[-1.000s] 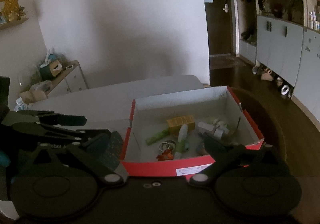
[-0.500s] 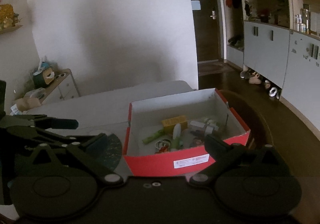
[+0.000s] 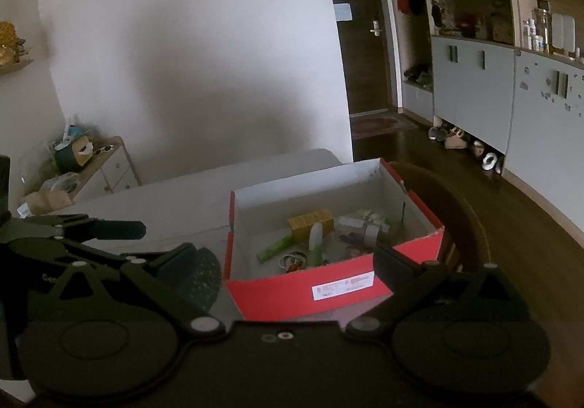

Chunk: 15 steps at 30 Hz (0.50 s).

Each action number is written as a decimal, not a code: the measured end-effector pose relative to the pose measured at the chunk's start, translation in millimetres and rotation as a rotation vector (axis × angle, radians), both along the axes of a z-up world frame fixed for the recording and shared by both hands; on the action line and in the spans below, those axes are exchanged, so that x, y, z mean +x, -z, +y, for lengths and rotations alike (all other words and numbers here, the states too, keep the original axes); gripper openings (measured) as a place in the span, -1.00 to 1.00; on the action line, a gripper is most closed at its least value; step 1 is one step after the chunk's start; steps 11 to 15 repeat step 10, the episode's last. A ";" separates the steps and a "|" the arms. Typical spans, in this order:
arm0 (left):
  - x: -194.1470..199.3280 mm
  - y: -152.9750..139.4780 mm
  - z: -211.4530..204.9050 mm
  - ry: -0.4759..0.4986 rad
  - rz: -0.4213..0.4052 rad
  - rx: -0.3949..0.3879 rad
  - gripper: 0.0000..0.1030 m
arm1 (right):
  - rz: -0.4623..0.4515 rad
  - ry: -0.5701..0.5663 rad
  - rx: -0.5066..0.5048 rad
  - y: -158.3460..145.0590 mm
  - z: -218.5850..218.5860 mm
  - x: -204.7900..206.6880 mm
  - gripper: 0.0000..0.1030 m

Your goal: Organize rigid objects

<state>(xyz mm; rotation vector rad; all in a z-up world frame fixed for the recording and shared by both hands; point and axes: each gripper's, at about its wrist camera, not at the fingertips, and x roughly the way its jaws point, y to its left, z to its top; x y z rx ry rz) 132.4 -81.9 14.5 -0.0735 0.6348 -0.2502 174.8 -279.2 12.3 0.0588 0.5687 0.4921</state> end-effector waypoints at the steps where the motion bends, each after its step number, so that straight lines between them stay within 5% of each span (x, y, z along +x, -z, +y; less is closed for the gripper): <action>1: -0.3 -0.1 -1.2 0.004 0.000 0.006 1.00 | 0.002 0.002 0.000 -0.2 0.0 0.2 0.99; 15: -1.3 -1.6 -7.6 -0.006 -0.007 0.038 1.00 | 0.018 0.019 0.015 2.3 -3.4 1.5 0.99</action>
